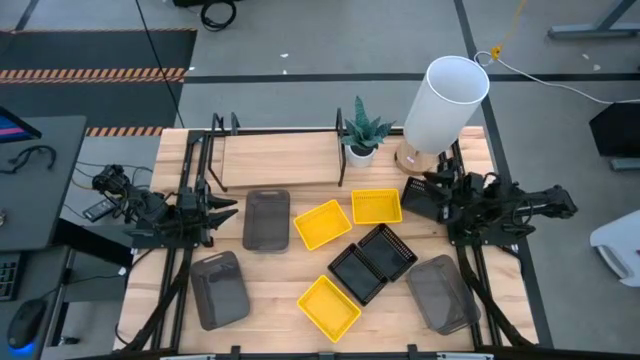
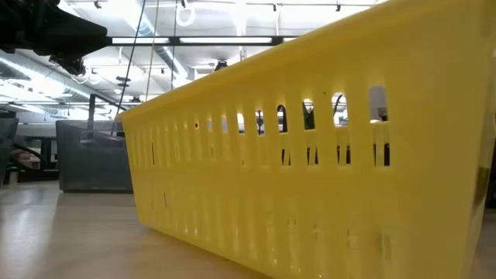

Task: Stack baskets on shelf by color
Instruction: Stack the top black basket on top of the bottom black basket

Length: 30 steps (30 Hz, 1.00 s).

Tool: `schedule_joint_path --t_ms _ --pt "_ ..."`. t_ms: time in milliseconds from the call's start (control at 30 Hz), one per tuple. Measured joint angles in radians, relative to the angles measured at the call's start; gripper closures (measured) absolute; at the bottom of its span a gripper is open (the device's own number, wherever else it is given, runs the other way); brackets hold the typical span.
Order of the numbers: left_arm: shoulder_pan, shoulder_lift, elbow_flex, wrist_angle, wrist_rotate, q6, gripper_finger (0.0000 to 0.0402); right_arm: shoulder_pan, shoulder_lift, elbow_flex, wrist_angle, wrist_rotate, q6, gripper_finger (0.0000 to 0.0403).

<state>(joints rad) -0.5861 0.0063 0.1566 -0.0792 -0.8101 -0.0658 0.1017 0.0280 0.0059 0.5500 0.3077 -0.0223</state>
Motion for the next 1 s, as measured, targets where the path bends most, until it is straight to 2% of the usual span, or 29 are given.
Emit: schedule_joint_path --t_ms 100,300,500,633,733,867,1000 --pt "0.000 0.000 0.000 0.000 0.000 0.000 0.0285 -0.001 0.026 0.015 -0.134 -0.001 0.114 0.0286" --pt "0.000 0.000 0.000 0.000 0.000 0.000 0.0285 0.000 0.128 0.161 -0.537 -0.018 0.264 0.0288" --pt "0.000 0.000 0.000 0.000 0.000 0.000 0.0285 0.031 0.294 0.280 -0.818 -0.147 0.447 0.0297" --pt "0.000 0.000 0.000 0.000 0.000 0.000 0.0285 0.094 0.417 0.365 -0.954 -0.169 0.502 0.0298" --pt "0.000 0.000 0.000 0.000 0.000 0.000 0.0285 0.149 0.514 0.427 -1.052 -0.126 0.524 0.0298" --pt "0.000 0.000 0.000 0.000 0.000 0.000 0.0285 0.206 0.647 0.487 -1.082 -0.062 0.508 0.0298" --pt "0.000 0.000 0.000 0.000 0.000 0.000 0.0285 0.227 0.777 0.541 -1.086 -0.042 0.464 0.0298"
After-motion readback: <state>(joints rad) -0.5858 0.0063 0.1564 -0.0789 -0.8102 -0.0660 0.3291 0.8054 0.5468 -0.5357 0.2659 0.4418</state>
